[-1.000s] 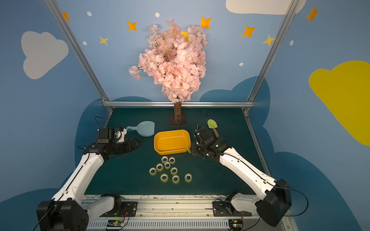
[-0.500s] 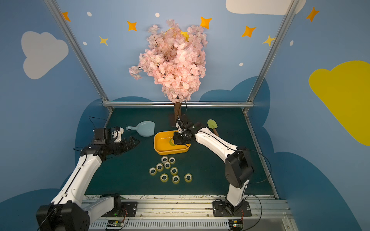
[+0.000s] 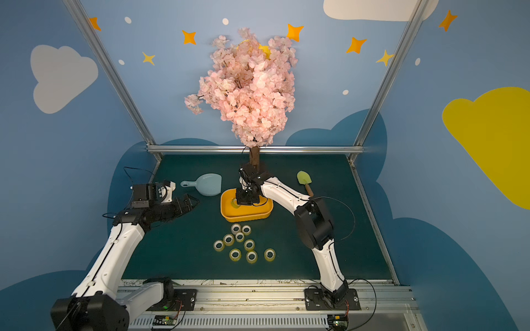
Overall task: Put the transparent tape into the storage box
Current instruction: Place the tape in the storage box.
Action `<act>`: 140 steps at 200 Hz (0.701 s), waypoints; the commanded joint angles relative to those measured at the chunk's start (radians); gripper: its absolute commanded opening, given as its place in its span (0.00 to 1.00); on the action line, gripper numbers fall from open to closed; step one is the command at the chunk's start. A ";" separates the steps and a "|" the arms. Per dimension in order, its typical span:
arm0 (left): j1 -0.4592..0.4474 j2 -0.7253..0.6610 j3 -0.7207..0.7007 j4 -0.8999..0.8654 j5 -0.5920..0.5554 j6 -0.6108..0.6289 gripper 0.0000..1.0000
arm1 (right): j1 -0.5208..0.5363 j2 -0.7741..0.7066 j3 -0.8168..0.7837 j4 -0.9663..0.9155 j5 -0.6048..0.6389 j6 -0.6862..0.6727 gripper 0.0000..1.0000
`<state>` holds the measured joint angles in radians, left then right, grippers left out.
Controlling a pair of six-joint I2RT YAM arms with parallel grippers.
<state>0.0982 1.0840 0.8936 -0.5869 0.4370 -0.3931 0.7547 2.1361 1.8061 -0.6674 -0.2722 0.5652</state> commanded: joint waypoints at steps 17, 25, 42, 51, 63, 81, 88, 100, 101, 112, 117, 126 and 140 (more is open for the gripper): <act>0.006 -0.019 -0.011 0.004 0.021 -0.005 1.00 | 0.003 0.092 0.100 -0.033 0.016 0.013 0.00; 0.006 -0.020 -0.010 0.005 0.019 -0.007 1.00 | 0.003 0.111 0.116 -0.034 0.025 0.018 0.00; 0.006 -0.017 -0.012 0.005 0.026 -0.008 1.00 | 0.006 0.150 0.151 -0.028 0.040 0.027 0.00; 0.006 -0.016 -0.013 0.007 0.029 -0.010 1.00 | 0.006 0.170 0.172 -0.030 0.044 0.034 0.01; 0.006 -0.012 -0.012 0.009 0.033 -0.012 1.00 | 0.005 0.191 0.194 -0.032 0.045 0.043 0.08; 0.006 -0.006 -0.012 0.009 0.038 -0.013 1.00 | 0.007 0.210 0.217 -0.032 0.044 0.053 0.22; 0.006 -0.004 -0.014 0.008 0.045 -0.014 1.00 | 0.008 0.214 0.224 -0.032 0.041 0.053 0.27; 0.006 -0.003 -0.017 0.010 0.050 -0.018 1.00 | 0.008 0.212 0.233 -0.036 0.036 0.053 0.34; 0.006 -0.003 -0.017 0.010 0.050 -0.018 1.00 | 0.008 0.211 0.233 -0.036 0.035 0.053 0.35; 0.006 0.001 -0.019 0.012 0.051 -0.019 1.00 | 0.009 0.196 0.232 -0.040 0.038 0.049 0.39; 0.006 0.003 -0.018 0.012 0.052 -0.019 1.00 | 0.010 0.185 0.229 -0.040 0.043 0.046 0.41; 0.006 0.007 -0.018 0.010 0.056 -0.020 1.00 | 0.009 0.162 0.219 -0.041 0.056 0.040 0.42; 0.006 0.014 -0.019 0.010 0.064 -0.024 1.00 | 0.009 0.116 0.197 -0.041 0.073 0.029 0.43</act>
<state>0.1001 1.0866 0.8875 -0.5823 0.4732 -0.4122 0.7574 2.3417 2.0098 -0.6842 -0.2321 0.6064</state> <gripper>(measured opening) 0.998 0.425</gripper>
